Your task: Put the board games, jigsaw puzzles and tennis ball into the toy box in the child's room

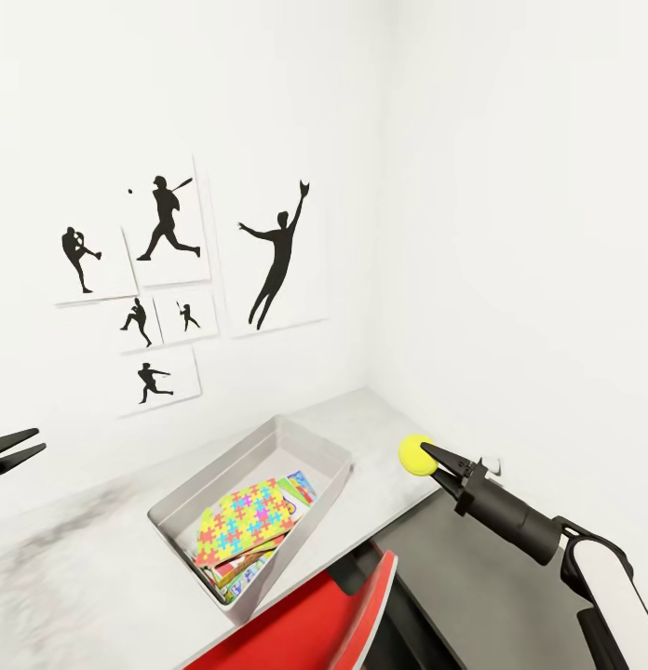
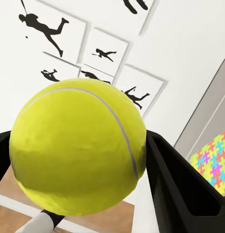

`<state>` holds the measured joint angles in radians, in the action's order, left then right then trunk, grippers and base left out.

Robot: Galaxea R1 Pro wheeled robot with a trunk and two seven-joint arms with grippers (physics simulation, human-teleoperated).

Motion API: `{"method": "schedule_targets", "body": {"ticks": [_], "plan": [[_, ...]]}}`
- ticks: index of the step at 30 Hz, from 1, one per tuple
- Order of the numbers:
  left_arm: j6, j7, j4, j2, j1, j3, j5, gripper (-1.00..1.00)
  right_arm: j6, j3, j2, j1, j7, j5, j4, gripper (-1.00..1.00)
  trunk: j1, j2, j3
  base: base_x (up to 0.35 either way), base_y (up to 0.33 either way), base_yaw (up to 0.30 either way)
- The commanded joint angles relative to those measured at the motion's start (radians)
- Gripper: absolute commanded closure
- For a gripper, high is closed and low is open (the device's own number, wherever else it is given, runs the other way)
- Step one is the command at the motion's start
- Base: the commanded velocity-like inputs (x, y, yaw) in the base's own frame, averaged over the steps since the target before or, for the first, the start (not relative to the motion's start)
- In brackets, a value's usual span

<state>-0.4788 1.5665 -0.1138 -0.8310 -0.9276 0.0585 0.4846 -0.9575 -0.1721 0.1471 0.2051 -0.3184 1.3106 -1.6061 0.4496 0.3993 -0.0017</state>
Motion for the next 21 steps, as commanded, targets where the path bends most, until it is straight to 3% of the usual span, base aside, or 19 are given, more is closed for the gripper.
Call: {"method": "schedule_targets", "body": {"ticks": [1,11,21], "plan": [[-0.011,0.004,0.000,0.000,0.000,0.006,-0.008,-1.00,-0.004,-0.001,0.000,0.000,-0.004,-0.005,0.000,1.00,0.000,0.001,0.000,0.000,0.000,0.000],[-0.011,0.004,-0.001,0.002,0.000,0.006,-0.008,-1.00,-0.004,-0.001,0.000,0.000,-0.005,-0.005,0.000,1.00,0.000,0.001,0.011,0.000,0.000,0.014],[-0.012,0.004,-0.001,0.003,0.000,0.006,-0.008,-1.00,-0.004,-0.001,0.001,0.000,-0.005,-0.005,0.000,1.00,0.000,0.001,0.024,-0.023,0.042,0.146]]}}
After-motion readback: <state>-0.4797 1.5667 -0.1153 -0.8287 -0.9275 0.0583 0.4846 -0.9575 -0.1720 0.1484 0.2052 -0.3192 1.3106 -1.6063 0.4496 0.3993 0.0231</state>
